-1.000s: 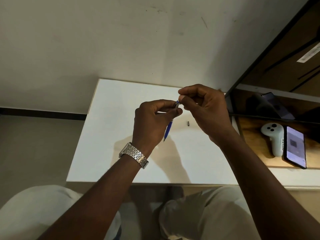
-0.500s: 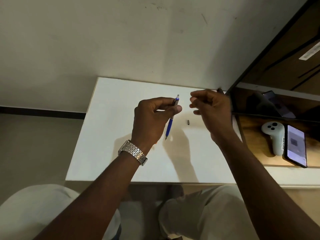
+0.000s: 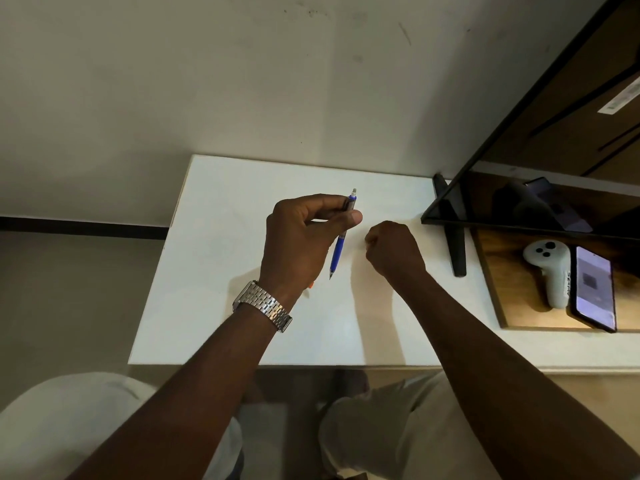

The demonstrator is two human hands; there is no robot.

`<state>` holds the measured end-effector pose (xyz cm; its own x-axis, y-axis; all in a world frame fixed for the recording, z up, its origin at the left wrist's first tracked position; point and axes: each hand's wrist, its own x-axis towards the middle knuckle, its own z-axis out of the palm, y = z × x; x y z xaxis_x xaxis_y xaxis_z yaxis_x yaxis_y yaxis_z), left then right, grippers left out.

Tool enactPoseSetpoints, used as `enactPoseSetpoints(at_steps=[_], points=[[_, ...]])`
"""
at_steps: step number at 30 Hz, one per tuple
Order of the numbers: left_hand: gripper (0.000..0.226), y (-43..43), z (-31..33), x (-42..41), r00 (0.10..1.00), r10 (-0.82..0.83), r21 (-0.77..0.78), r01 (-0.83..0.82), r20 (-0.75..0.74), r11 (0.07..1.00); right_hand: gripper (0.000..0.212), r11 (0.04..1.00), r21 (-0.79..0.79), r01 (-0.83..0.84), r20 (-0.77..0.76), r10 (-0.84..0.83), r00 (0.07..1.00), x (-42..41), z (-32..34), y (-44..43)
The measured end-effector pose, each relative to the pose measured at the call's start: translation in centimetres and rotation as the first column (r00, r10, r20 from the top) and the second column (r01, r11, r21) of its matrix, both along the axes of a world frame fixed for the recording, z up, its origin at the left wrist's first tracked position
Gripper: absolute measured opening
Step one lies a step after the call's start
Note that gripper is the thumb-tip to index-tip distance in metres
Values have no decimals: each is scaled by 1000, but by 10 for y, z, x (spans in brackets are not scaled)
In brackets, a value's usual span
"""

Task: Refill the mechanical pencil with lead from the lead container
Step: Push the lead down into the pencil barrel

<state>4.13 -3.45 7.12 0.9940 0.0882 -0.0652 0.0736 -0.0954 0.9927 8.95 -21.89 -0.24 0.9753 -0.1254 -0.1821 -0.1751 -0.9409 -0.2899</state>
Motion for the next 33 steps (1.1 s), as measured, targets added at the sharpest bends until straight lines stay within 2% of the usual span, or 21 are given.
enactPoseSetpoints(at_steps=[9,11,12,13,15,17,19,21,23,27,29,33], points=[[15,0,3,-1,1000,-1,2,1,1,1000,29,999,-42,30,8,-30,1000,-3,-2,-3],[15,0,3,-2,1000,1,-8,-1,0,1000,30,993,88,73,48,-78,996,-3,4,-4],[16,0,3,-2,1000,2,-16,-2,0,1000,29,965,232,119,63,-137,989,-4,12,-3],[16,1,3,-1,1000,3,-20,-3,0,1000,27,898,407,164,65,-208,976,-5,22,-1],[16,1,3,-1,1000,4,-21,-4,2,1000,24,686,703,187,59,-318,946,-10,49,5],[16,0,4,-1,1000,3,-18,-3,1,1000,20,509,853,113,74,-333,940,-18,79,9],[17,0,4,-1,1000,-2,-15,2,1,1000,18,434,901,-5,144,-289,947,-25,106,13],[18,0,5,-2,1000,-5,-14,4,-2,1000,16,461,881,-107,234,-226,946,-30,124,16],[18,0,6,-2,1000,-7,-14,7,-5,1000,15,543,821,-180,311,-160,937,-32,135,22],[19,0,7,-3,1000,-12,-10,12,2,1000,18,653,719,-239,384,-86,919,-32,136,28],[18,0,7,-3,1000,-11,-10,11,8,1000,19,662,709,-241,395,-90,914,-30,134,28],[17,2,6,-3,1000,-5,-8,5,16,1000,18,621,751,-224,368,-111,923,-29,132,28]])
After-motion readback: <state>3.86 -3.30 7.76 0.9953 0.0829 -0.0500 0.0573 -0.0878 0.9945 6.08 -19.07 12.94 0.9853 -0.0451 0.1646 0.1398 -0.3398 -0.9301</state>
